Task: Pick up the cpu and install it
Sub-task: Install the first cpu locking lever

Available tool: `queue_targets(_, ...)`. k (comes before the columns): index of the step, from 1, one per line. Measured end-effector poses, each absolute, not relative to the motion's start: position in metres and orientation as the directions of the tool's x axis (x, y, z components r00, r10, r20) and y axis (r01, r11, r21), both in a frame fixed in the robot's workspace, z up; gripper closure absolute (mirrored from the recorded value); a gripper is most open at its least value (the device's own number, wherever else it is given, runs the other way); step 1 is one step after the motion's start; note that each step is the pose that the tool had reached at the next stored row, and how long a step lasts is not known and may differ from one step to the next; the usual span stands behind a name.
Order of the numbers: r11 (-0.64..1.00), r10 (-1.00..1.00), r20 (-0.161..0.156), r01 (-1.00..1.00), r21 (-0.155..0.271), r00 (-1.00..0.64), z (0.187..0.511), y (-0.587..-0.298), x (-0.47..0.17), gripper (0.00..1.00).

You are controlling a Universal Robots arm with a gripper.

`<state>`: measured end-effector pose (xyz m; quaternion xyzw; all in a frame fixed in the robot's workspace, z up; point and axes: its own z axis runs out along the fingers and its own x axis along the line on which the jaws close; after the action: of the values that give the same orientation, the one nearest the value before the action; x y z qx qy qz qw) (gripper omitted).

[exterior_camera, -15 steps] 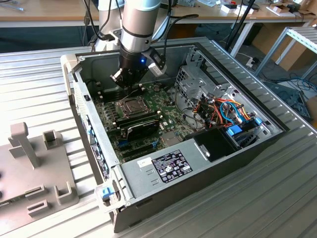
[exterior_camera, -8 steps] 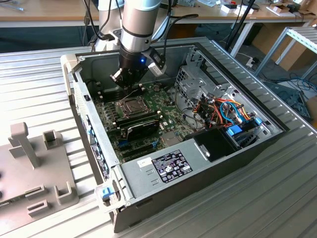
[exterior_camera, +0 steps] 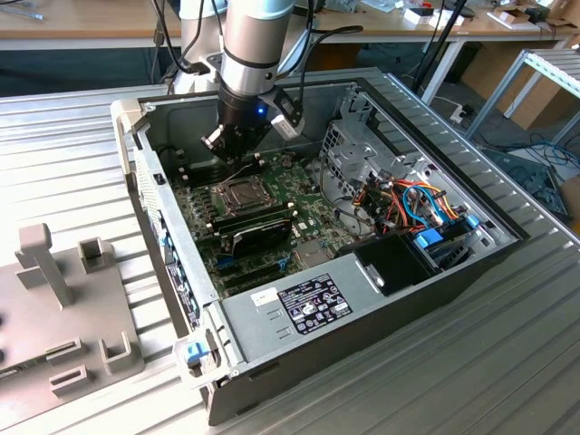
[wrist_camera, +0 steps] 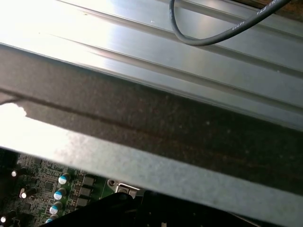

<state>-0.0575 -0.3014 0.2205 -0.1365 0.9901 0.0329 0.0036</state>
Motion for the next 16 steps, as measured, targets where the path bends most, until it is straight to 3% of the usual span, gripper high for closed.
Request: queue_targets(16,0.961,-0.269,-0.014,-0.270,0.057,-0.963,0.2168,-0.3016,-0.0567,0.89)
